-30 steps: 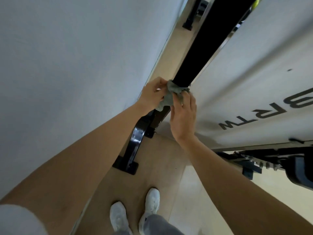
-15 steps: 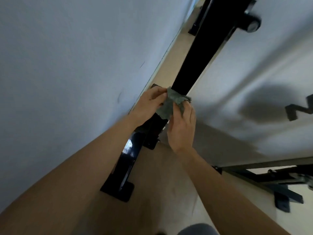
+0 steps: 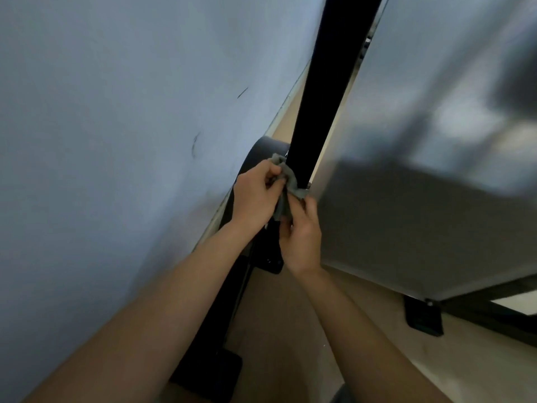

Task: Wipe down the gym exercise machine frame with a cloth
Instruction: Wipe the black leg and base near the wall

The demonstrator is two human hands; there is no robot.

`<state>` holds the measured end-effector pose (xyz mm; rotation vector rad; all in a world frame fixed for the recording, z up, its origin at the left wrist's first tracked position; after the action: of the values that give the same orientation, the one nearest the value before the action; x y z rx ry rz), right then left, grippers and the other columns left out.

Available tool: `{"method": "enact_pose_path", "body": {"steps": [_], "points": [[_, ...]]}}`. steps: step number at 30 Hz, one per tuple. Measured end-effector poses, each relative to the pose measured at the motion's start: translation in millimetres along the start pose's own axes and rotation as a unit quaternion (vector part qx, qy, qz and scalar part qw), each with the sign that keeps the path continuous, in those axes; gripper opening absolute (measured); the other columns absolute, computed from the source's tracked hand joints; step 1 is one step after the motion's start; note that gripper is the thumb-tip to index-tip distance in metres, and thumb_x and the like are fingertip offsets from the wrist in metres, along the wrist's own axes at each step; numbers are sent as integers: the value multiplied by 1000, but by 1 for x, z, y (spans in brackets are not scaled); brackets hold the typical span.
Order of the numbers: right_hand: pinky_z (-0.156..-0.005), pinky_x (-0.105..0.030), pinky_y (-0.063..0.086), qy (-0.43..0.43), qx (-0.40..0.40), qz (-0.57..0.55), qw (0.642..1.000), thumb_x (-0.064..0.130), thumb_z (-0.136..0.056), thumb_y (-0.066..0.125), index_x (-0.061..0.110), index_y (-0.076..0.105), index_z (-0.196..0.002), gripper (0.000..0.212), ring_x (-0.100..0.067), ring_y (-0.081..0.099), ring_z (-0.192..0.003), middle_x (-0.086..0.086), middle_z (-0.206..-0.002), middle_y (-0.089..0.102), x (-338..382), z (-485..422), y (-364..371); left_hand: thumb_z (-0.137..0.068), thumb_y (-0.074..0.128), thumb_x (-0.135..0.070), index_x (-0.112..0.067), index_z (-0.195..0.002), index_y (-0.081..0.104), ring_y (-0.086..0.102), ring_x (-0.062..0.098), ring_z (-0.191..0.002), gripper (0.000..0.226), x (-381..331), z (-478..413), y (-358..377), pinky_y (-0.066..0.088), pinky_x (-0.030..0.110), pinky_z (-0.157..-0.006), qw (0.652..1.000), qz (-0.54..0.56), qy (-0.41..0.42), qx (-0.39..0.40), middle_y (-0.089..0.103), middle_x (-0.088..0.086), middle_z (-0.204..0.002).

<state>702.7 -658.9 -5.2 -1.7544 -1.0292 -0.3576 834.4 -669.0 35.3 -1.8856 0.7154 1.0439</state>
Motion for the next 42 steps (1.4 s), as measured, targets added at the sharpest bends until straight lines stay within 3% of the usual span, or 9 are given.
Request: {"method": "enact_pose_path", "body": {"steps": [4,11,18,20,22,26,31,37,42], "points": [[-108,-37,46,-5,5,-68,998,-14,-87,52,4,50,-144,60,-20,50,-131,-8,-146,45,13,17,4,-93,70,-24,-20,-91,69,66,2,-78,5,-1,49,-19,58,35,-73,999,-40,-14,-7,70,-10,-83],[-107,-38,47,-68,28,-109,991,-7,-92,51,0,55,-137,46,-23,54,-126,-10,-137,52,66,46,0,-90,72,-31,-29,-95,72,66,1,-76,6,5,105,-89,54,25,-71,980,-49,-73,-178,71,-14,-83],[-107,-40,46,39,63,-70,995,-4,-88,55,11,54,-139,53,-21,51,-124,-3,-136,51,43,27,24,-92,69,-17,-21,-124,67,65,-11,-99,32,52,88,-64,55,22,-92,997,35,-70,-13,70,-17,-106],[-104,-39,49,50,77,-84,992,-5,-87,56,14,59,-136,52,-19,56,-120,0,-131,55,36,30,22,-91,69,-18,-22,-132,64,63,5,-117,42,56,96,-57,51,33,-103,999,-11,-36,14,68,-8,-126],[-98,-30,53,94,81,-132,984,-5,-90,58,15,62,-135,49,-14,61,-113,2,-126,60,27,28,19,-93,67,-14,-24,-140,59,53,18,-130,48,58,101,-49,42,33,-110,996,-77,7,38,58,0,-142],[-75,-15,56,216,98,-263,935,-7,-91,60,20,63,-135,52,-7,71,-94,3,-120,70,6,21,22,-97,63,-20,-23,-146,52,40,25,-132,50,57,85,-40,45,38,-103,975,-202,70,58,49,4,-151],[-79,-16,56,242,111,-317,910,-7,-94,58,21,53,-144,58,-8,67,-105,5,-132,63,1,14,25,-98,61,-25,-20,-145,53,38,25,-129,48,48,44,-33,48,42,-103,948,-270,153,67,51,5,-149],[-76,-3,49,205,85,-299,928,-2,-95,60,29,53,-136,52,9,63,-85,35,-98,56,2,0,23,-101,55,-35,-27,-149,47,34,24,-139,50,29,-12,-21,42,42,-109,915,-315,203,150,43,0,-156],[-88,-23,57,213,46,-307,926,4,-93,67,21,57,-139,50,-12,69,-88,20,-99,66,0,-7,27,-99,49,-40,-31,-151,44,33,22,-145,53,25,-52,-8,41,49,-111,888,-317,210,259,41,-3,-156]]}}
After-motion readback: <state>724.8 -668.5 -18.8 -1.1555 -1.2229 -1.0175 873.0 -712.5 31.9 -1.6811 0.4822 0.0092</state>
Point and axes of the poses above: each hand's wrist, its own z-axis away from the middle knuckle, its own y-axis out of the palm, x = y × z, the point moved 6 cm from there along -z, towards the middle knuckle
